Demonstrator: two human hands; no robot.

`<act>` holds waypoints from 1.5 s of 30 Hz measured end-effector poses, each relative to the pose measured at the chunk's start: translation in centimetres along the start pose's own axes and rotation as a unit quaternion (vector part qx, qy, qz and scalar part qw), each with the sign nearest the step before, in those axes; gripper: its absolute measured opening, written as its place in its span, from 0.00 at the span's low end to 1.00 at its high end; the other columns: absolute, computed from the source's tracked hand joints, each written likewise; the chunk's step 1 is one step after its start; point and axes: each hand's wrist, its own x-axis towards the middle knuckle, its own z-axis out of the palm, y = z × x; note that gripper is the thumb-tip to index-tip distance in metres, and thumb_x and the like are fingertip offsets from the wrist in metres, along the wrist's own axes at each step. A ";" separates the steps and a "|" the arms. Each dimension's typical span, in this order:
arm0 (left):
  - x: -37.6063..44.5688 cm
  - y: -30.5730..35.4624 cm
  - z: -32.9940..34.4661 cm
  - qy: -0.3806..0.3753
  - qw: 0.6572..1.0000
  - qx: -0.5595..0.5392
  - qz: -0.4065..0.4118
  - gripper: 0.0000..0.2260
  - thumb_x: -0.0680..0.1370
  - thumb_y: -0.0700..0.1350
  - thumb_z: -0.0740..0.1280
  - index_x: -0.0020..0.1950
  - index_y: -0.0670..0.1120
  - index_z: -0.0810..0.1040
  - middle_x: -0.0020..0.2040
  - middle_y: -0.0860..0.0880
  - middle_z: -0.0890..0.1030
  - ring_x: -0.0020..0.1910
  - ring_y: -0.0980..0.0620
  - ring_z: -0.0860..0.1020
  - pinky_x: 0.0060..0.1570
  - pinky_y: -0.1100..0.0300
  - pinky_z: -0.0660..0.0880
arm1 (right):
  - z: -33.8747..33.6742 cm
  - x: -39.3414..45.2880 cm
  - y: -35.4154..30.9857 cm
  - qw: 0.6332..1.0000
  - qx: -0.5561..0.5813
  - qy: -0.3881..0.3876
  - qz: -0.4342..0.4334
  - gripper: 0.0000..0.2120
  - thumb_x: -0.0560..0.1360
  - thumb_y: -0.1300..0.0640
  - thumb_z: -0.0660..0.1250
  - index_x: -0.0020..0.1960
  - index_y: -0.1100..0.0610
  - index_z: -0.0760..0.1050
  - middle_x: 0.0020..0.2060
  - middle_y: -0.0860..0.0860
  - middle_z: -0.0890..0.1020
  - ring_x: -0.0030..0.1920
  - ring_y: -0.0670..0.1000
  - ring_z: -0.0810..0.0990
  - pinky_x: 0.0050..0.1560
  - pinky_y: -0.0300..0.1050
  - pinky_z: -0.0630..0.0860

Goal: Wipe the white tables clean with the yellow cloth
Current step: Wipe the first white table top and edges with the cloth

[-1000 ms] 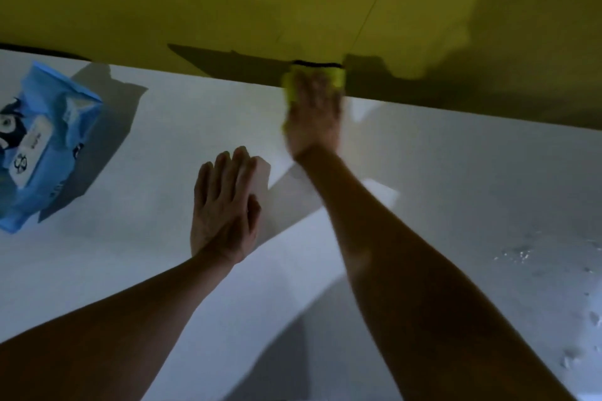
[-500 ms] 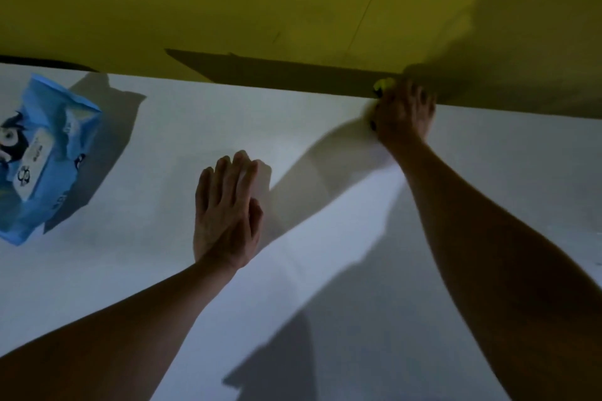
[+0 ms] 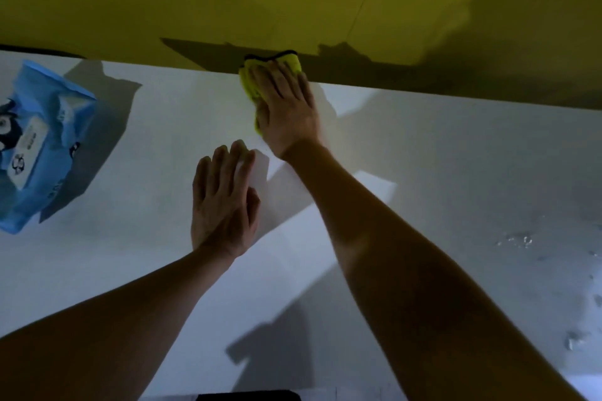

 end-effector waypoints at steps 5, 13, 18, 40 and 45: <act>0.1 0.0 -0.2 -0.001 1.000 -0.005 -0.001 0.28 0.83 0.48 0.55 0.84 0.47 0.58 0.84 0.44 0.57 0.83 0.40 0.55 0.82 0.42 0.51 | -2.9 -3.6 9.6 0.984 -0.010 0.044 0.173 0.27 0.82 0.51 0.51 0.81 0.49 0.56 0.80 0.50 0.59 0.80 0.51 0.52 0.80 0.52 0.47; -0.1 0.2 -0.4 -0.001 1.000 -0.012 -0.005 0.29 0.82 0.48 0.53 0.84 0.46 0.58 0.84 0.44 0.57 0.83 0.40 0.55 0.82 0.42 0.50 | -2.6 -5.2 8.7 0.957 -0.031 0.063 0.282 0.27 0.84 0.50 0.51 0.82 0.52 0.52 0.81 0.52 0.54 0.81 0.52 0.48 0.80 0.52 0.44; -0.1 0.1 0.0 0.008 1.000 0.005 0.009 0.29 0.83 0.46 0.58 0.84 0.45 0.58 0.84 0.41 0.58 0.83 0.39 0.57 0.81 0.41 0.52 | 0.6 -6.8 -1.5 0.998 0.006 0.012 0.063 0.29 0.81 0.50 0.55 0.81 0.53 0.56 0.80 0.52 0.58 0.81 0.52 0.51 0.80 0.56 0.47; -0.5 2.6 -0.7 0.005 0.999 0.042 0.008 0.27 0.79 0.38 0.57 0.80 0.38 0.63 0.79 0.35 0.65 0.77 0.31 0.63 0.77 0.35 0.57 | -2.6 -10.6 6.5 0.999 0.017 0.020 0.037 0.28 0.80 0.52 0.57 0.79 0.50 0.61 0.79 0.52 0.63 0.80 0.53 0.55 0.80 0.57 0.49; -0.3 8.5 0.1 0.010 0.998 0.006 0.059 0.32 0.73 0.33 0.69 0.77 0.36 0.68 0.77 0.34 0.69 0.75 0.33 0.69 0.76 0.38 0.62 | -3.0 -10.7 9.6 0.999 0.041 0.016 -0.020 0.28 0.79 0.52 0.60 0.78 0.50 0.63 0.78 0.50 0.63 0.80 0.52 0.56 0.79 0.56 0.51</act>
